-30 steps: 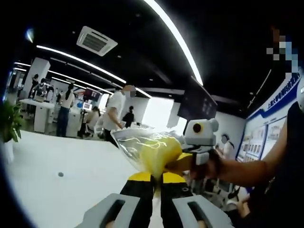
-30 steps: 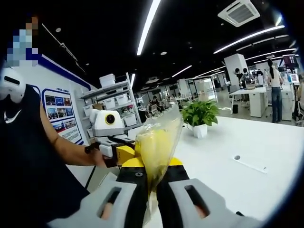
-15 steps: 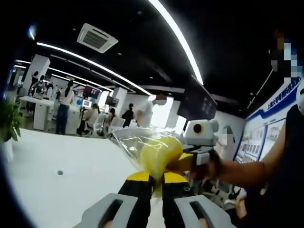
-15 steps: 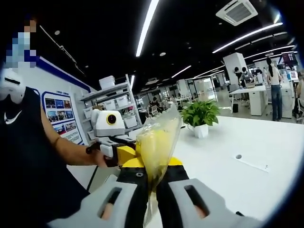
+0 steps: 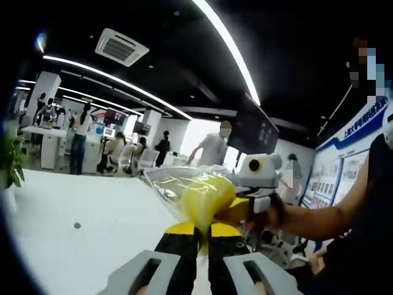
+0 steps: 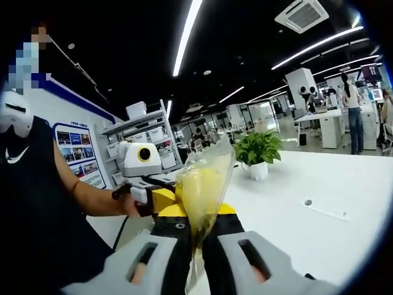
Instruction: Compare the silicone blocks by pressing each to a similar depth, holding the contact briefly, and releasing to observe deformation and rebound differences across the visible hardness samples.
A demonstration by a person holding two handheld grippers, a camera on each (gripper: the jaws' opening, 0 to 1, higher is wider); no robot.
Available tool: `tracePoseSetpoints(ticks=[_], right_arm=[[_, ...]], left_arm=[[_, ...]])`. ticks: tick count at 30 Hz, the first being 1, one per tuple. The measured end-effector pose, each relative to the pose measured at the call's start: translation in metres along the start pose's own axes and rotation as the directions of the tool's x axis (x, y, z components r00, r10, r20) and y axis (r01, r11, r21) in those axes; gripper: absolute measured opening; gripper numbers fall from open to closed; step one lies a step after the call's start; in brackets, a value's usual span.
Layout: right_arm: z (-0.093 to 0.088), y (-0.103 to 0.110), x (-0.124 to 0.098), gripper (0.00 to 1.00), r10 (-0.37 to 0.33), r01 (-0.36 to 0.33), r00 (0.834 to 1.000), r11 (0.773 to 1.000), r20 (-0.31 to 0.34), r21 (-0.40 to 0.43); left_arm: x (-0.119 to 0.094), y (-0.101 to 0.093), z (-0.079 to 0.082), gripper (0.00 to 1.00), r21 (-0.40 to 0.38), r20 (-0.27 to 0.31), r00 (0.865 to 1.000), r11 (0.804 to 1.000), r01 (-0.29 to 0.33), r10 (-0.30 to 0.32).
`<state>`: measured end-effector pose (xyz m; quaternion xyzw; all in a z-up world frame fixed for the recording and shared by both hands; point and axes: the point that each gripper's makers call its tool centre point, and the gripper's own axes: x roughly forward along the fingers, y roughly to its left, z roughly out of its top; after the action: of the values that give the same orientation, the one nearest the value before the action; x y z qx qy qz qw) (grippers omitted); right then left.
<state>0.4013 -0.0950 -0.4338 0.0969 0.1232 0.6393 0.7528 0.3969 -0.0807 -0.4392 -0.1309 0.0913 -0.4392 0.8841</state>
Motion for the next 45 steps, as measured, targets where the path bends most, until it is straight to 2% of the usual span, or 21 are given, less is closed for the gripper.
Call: tracePoseSetpoints(ticks=[4,13,18,22,25,27,28,31,33,37,42,45], right_arm=[[-0.002,-0.002,-0.004,0.00,-0.010,0.010,1.000,1.000,0.001,-0.012],[-0.009,-0.005,-0.005,0.00,-0.024,0.024,1.000,1.000,-0.004,0.001],[-0.010,-0.006,-0.005,0.00,-0.020,0.020,1.000,1.000,-0.009,0.011],[-0.008,-0.008,-0.005,0.00,-0.031,0.031,0.999,1.000,-0.018,0.000],[-0.004,-0.008,-0.005,0.00,-0.024,0.024,1.000,0.998,-0.009,0.050],[-0.002,-0.008,-0.004,0.01,-0.015,0.015,1.000,0.999,-0.006,0.046],[-0.003,-0.007,-0.004,0.01,-0.012,0.012,1.000,0.999,-0.010,0.042],[-0.011,-0.007,-0.001,0.01,-0.018,0.019,0.999,0.999,-0.044,0.026],[-0.016,-0.008,0.000,0.01,-0.023,0.024,0.998,0.999,-0.060,0.022],[-0.016,-0.007,-0.001,0.01,-0.020,0.021,0.998,1.000,-0.056,0.019],[-0.019,-0.008,-0.003,0.04,-0.010,0.009,0.999,1.000,-0.046,-0.030],[-0.021,-0.009,-0.005,0.06,-0.014,0.013,0.999,1.000,-0.038,-0.006]], left_arm=[[0.005,-0.002,-0.002,0.01,0.037,-0.025,1.000,0.999,0.004,-0.003],[0.006,-0.001,-0.009,0.01,0.031,-0.071,0.997,0.999,0.017,-0.014],[0.007,-0.001,-0.008,0.01,0.065,-0.089,0.996,0.998,0.016,-0.010],[0.008,0.001,-0.008,0.01,0.044,-0.081,0.997,0.999,0.015,-0.012],[0.007,0.001,-0.005,0.02,0.020,-0.037,0.999,1.000,0.013,-0.012],[0.006,0.001,-0.004,0.03,0.027,0.007,1.000,1.000,0.015,-0.015],[0.006,0.001,-0.006,0.04,0.014,0.011,1.000,1.000,0.016,-0.016],[0.005,0.002,-0.011,0.05,0.026,0.006,1.000,1.000,0.012,-0.012],[0.005,0.004,-0.017,0.04,-0.002,-0.018,1.000,1.000,-0.002,0.002],[0.004,0.004,-0.017,0.02,-0.014,-0.014,1.000,1.000,-0.004,0.004],[0.006,0.002,-0.018,0.01,-0.008,-0.019,1.000,1.000,-0.006,0.006],[0.006,0.002,-0.021,0.00,-0.018,-0.022,1.000,1.000,-0.010,0.010]])
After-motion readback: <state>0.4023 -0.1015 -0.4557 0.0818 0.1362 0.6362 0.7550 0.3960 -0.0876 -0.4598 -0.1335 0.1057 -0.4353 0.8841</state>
